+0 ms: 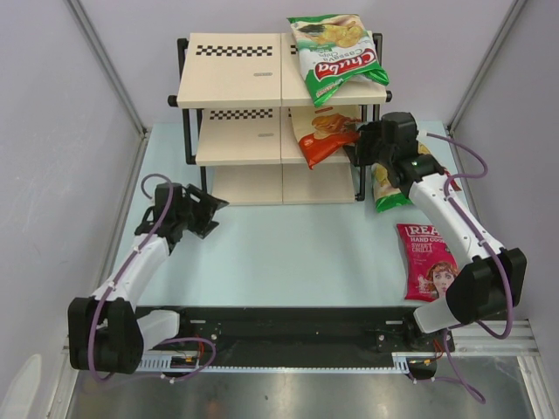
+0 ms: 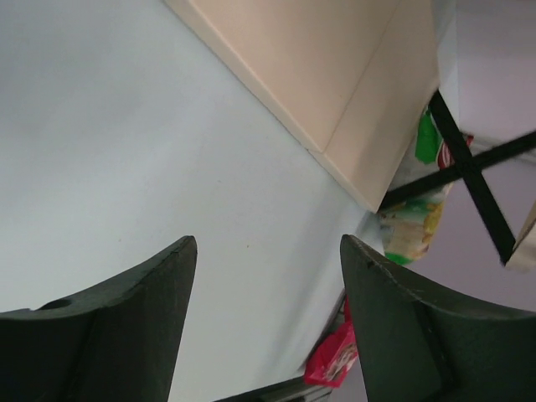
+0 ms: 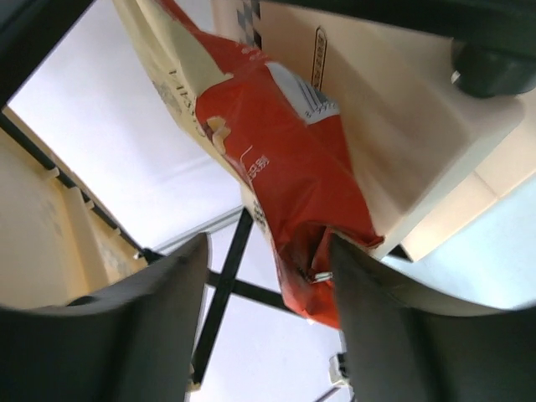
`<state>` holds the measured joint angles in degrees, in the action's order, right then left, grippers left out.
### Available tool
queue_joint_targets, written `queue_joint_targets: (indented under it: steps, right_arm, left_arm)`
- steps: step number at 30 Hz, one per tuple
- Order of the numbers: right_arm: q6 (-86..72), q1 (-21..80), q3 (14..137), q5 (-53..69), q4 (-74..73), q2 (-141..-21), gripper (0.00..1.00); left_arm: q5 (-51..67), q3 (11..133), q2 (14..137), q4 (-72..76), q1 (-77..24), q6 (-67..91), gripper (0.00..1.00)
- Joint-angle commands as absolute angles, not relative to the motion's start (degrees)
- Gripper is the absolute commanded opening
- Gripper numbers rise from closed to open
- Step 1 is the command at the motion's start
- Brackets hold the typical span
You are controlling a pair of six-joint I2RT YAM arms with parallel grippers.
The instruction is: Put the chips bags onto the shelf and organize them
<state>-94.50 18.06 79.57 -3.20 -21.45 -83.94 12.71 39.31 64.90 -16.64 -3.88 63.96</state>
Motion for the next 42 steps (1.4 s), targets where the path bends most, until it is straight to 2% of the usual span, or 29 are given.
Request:
queue_joint_targets:
  steps: [1, 5, 8, 13, 17, 18, 19, 23, 31, 42]
  right_arm:
    - [-93.26, 16.44, 82.09, -0.61, -19.77, -83.33, 0.69]
    - [-89.04, 12.32, 82.0, 5.34, -25.9, -80.87, 0.71]
    - [-84.39, 8.46, 82.09, 12.1, -33.18, -79.72, 0.71]
    - [-70.96, 3.26, 81.91, 13.54, -43.31, -75.6, 0.72]
    - [-67.5, -4.9, 78.59, 14.23, -51.83, -71.38, 0.74]
    - [-67.33, -6.57, 77.01, 14.5, -52.03, -70.32, 0.77]
    - [-66.98, -9.99, 73.77, 14.24, -52.12, -68.57, 0.78]
    - [-64.96, -13.44, 69.45, 10.2, -50.46, -68.2, 0.82]
    - [-63.99, -12.31, 63.9, 10.29, -35.36, -75.84, 0.84]
    - [-58.89, -10.73, 61.26, 11.95, -26.46, -85.16, 0.88]
  left_arm:
    - [16.43, 43.85, 66.26, -11.25, -9.12, 57.32, 0.75]
    - [17.22, 53.58, 75.11, -19.93, -14.41, 46.96, 0.88]
    - [20.29, 55.98, 78.92, -21.36, -16.34, 44.92, 0.91]
    - [20.65, 56.34, 80.51, -21.36, -18.28, 44.38, 0.92]
    - [21.88, 54.76, 80.24, -20.66, -18.28, 44.65, 0.92]
    - [21.88, 54.67, 80.24, -20.57, -18.28, 44.56, 0.92]
    - [21.97, 54.58, 80.16, -20.57, -18.28, 44.47, 0.92]
    - [22.15, 53.79, 78.93, -20.39, -18.28, 44.39, 0.93]
    - [21.71, 53.17, 77.43, -21.44, -18.28, 44.03, 0.93]
    - [21.97, 52.65, 77.96, -21.62, -17.32, 44.38, 0.93]
